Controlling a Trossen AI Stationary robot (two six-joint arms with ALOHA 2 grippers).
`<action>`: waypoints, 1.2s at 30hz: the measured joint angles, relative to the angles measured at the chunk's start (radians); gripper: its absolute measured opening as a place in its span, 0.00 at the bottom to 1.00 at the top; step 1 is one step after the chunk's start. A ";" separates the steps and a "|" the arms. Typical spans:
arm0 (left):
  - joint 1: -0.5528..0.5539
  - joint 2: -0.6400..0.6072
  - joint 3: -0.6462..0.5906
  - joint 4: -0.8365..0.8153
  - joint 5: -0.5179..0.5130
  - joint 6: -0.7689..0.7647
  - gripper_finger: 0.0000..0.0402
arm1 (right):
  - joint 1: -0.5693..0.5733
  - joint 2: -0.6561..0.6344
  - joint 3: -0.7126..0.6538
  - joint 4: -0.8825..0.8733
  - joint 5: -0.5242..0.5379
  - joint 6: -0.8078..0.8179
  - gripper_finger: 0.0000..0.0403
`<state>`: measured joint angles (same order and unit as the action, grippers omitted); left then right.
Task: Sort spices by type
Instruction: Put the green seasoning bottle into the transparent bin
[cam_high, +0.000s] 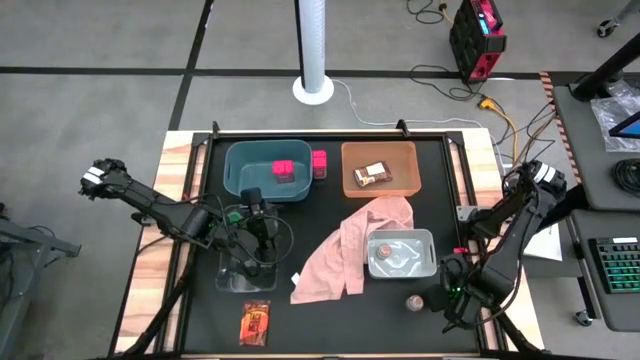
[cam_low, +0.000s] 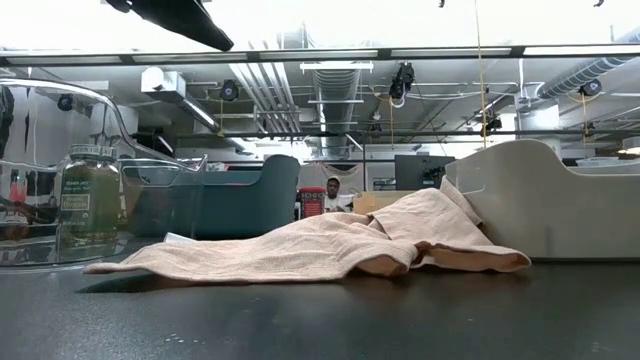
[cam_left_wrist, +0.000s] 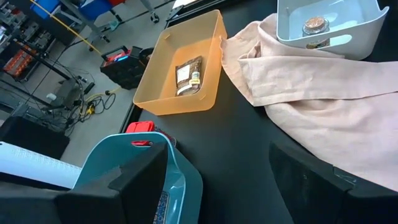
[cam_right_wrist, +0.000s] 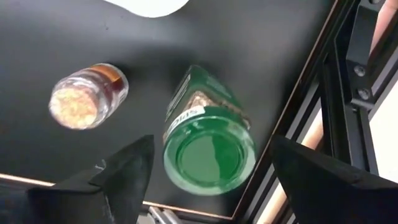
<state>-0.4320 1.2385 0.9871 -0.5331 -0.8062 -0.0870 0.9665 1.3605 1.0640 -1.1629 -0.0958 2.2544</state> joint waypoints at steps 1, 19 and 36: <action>0.000 0.000 0.000 0.000 0.000 0.000 0.66 | 0.000 0.000 -0.005 0.001 0.000 0.000 0.76; 0.000 0.000 0.000 0.001 0.000 -0.004 0.66 | 0.000 -0.001 -0.058 0.099 -0.001 0.015 0.49; -0.006 -0.015 0.034 -0.020 0.002 -0.001 0.66 | 0.000 -0.003 0.188 -0.054 -0.043 -0.105 0.49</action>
<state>-0.4384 1.2237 1.0211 -0.5526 -0.8044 -0.0875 0.9661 1.3573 1.2518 -1.2166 -0.1387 2.1493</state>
